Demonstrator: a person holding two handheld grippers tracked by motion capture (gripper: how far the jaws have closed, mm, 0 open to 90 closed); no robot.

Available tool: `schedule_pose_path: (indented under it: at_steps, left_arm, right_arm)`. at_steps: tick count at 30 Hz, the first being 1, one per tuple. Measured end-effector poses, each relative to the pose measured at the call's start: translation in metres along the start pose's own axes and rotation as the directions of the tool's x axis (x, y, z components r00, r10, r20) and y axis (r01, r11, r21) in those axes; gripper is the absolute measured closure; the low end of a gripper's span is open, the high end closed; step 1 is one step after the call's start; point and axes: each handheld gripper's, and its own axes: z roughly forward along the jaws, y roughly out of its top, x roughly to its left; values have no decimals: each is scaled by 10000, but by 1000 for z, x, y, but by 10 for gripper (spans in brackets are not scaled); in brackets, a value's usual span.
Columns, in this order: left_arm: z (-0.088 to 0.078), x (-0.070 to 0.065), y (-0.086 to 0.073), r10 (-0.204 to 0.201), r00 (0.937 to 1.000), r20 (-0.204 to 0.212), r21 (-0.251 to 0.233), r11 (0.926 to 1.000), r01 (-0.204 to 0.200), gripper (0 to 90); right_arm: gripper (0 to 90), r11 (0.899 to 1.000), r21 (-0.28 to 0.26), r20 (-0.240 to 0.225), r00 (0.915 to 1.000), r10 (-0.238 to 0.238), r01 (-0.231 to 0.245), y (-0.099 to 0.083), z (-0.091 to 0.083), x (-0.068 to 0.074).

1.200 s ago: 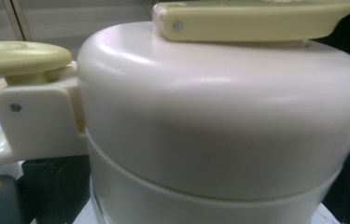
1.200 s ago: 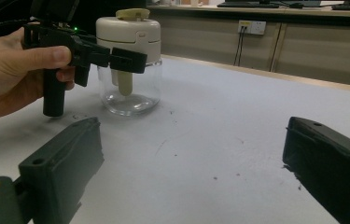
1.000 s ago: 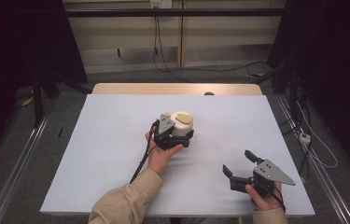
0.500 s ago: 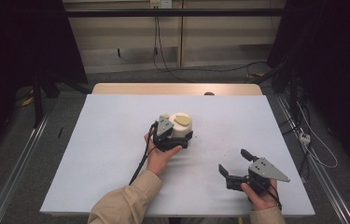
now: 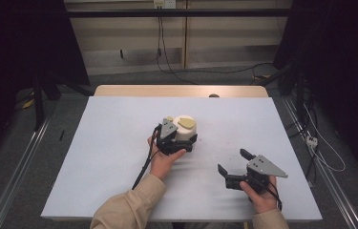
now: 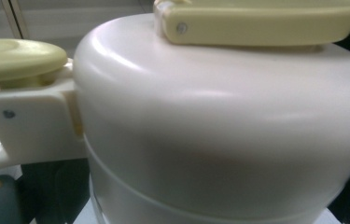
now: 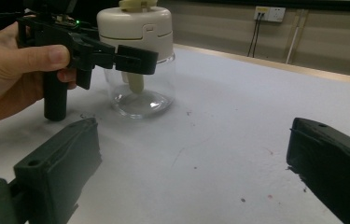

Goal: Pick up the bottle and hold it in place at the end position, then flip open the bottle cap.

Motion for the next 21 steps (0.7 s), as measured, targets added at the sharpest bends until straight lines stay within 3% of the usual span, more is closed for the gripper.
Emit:
schedule_pose_path:
  at_steps: [21]
  left_arm:
    - [0,0,0,40,10000,11,-11,10000,-40,51]
  right_arm:
    - [30,9987,276,-434,9981,434,-422,15,21,4]
